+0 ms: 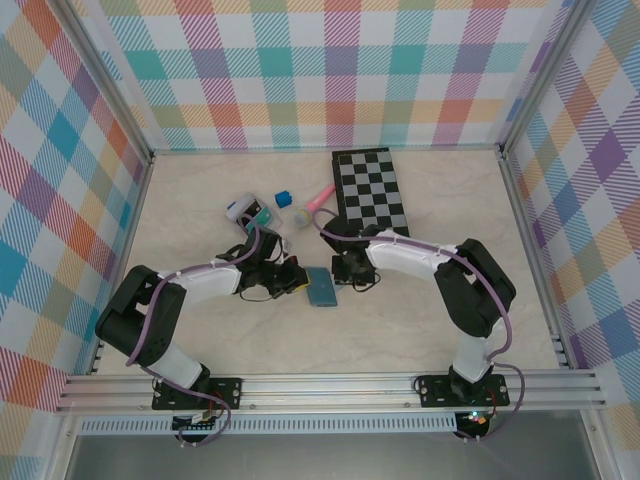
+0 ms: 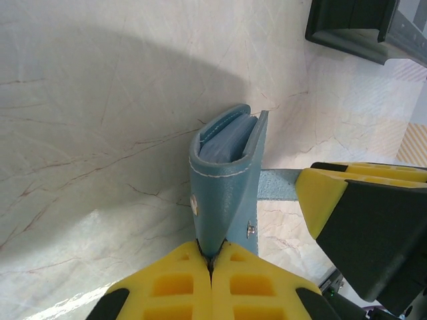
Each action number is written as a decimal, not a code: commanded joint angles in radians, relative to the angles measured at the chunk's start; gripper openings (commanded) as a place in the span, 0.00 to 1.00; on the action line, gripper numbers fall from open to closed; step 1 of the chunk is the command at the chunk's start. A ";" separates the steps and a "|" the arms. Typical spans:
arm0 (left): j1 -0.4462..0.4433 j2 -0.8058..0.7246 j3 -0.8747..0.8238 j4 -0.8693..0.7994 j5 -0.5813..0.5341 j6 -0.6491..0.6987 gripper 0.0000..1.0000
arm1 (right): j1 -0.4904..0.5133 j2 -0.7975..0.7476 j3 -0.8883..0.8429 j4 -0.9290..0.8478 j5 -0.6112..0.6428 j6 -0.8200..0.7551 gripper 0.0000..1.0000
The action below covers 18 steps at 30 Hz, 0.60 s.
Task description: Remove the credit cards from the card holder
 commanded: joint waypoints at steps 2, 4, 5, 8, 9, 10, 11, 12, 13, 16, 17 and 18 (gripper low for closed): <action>0.005 0.003 0.042 -0.090 -0.026 0.028 0.00 | 0.007 -0.032 -0.002 0.062 -0.117 -0.061 0.30; -0.002 -0.010 0.066 -0.136 -0.054 0.044 0.08 | 0.007 -0.025 -0.002 0.080 -0.148 -0.063 0.29; -0.005 -0.018 0.079 -0.159 -0.071 0.053 0.17 | 0.007 -0.020 -0.002 0.085 -0.156 -0.064 0.26; -0.006 -0.045 0.112 -0.233 -0.133 0.074 0.41 | 0.007 -0.002 0.005 0.079 -0.155 -0.066 0.17; -0.006 -0.054 0.121 -0.266 -0.160 0.081 0.45 | 0.007 0.006 0.013 0.068 -0.152 -0.066 0.15; -0.006 -0.062 0.130 -0.302 -0.195 0.085 0.49 | 0.007 0.012 0.022 0.051 -0.143 -0.065 0.14; -0.003 -0.070 0.141 -0.328 -0.242 0.084 0.54 | 0.008 0.017 0.028 0.041 -0.134 -0.063 0.13; 0.000 -0.074 0.150 -0.345 -0.282 0.084 0.56 | 0.008 0.017 0.030 0.036 -0.130 -0.063 0.13; 0.006 -0.079 0.159 -0.363 -0.318 0.083 0.59 | 0.009 0.018 0.030 0.034 -0.129 -0.062 0.13; 0.027 -0.089 0.179 -0.395 -0.397 0.071 0.72 | 0.010 0.010 0.030 0.031 -0.131 -0.068 0.14; 0.034 -0.095 0.186 -0.408 -0.420 0.069 0.77 | 0.010 0.006 0.028 0.033 -0.138 -0.072 0.14; 0.039 -0.100 0.192 -0.418 -0.438 0.064 0.80 | 0.010 0.005 0.026 0.036 -0.144 -0.077 0.15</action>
